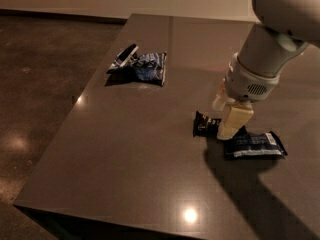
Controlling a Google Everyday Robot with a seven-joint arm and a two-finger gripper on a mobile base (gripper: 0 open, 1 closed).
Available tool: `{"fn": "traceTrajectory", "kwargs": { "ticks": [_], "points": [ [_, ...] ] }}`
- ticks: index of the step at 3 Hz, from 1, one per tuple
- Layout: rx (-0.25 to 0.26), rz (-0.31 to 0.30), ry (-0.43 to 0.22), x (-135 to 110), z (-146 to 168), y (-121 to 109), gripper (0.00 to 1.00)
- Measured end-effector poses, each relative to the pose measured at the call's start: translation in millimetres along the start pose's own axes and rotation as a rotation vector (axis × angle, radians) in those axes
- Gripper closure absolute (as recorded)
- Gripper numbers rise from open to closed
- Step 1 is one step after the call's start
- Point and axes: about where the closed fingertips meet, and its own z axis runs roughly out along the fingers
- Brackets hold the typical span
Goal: Move rxbar chocolate near rxbar blueberry
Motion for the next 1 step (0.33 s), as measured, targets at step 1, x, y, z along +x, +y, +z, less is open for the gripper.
{"fn": "traceTrajectory", "kwargs": {
  "ticks": [1],
  "points": [
    [0.003, -0.001, -0.001, -0.5, -0.1, -0.3, 0.0]
  ]
}}
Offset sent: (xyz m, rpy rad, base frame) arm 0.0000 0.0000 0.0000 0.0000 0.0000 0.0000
